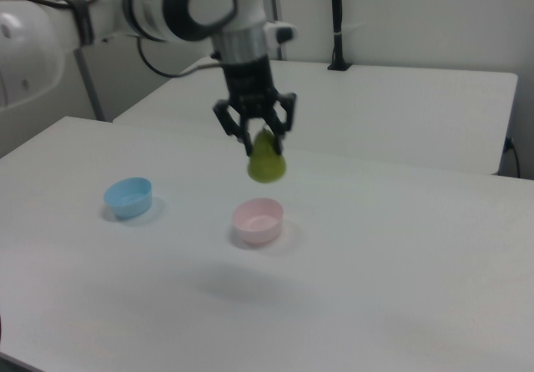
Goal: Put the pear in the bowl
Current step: 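Lift the pear and carry it toward the pink bowl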
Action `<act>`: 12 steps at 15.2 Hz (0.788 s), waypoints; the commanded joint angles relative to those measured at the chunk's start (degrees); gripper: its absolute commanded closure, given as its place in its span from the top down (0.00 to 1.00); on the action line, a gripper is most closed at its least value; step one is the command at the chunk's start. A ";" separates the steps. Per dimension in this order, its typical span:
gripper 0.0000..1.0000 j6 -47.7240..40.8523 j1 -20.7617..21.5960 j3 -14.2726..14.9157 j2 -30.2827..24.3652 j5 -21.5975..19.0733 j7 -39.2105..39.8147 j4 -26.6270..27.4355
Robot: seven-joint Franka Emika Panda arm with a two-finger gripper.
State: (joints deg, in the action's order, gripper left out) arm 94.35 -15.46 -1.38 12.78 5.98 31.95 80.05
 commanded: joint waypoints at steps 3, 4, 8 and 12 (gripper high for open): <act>0.00 -1.36 5.26 1.29 -3.47 -3.16 -3.89 2.38; 0.00 -0.49 6.57 1.29 -3.47 -3.77 -6.17 3.78; 0.00 11.36 9.57 1.46 -2.24 -3.78 -10.67 10.47; 0.00 20.51 9.84 1.29 2.75 -3.17 -14.98 12.50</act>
State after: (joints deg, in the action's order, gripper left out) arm 109.56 -6.70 -1.27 13.39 3.03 19.24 90.67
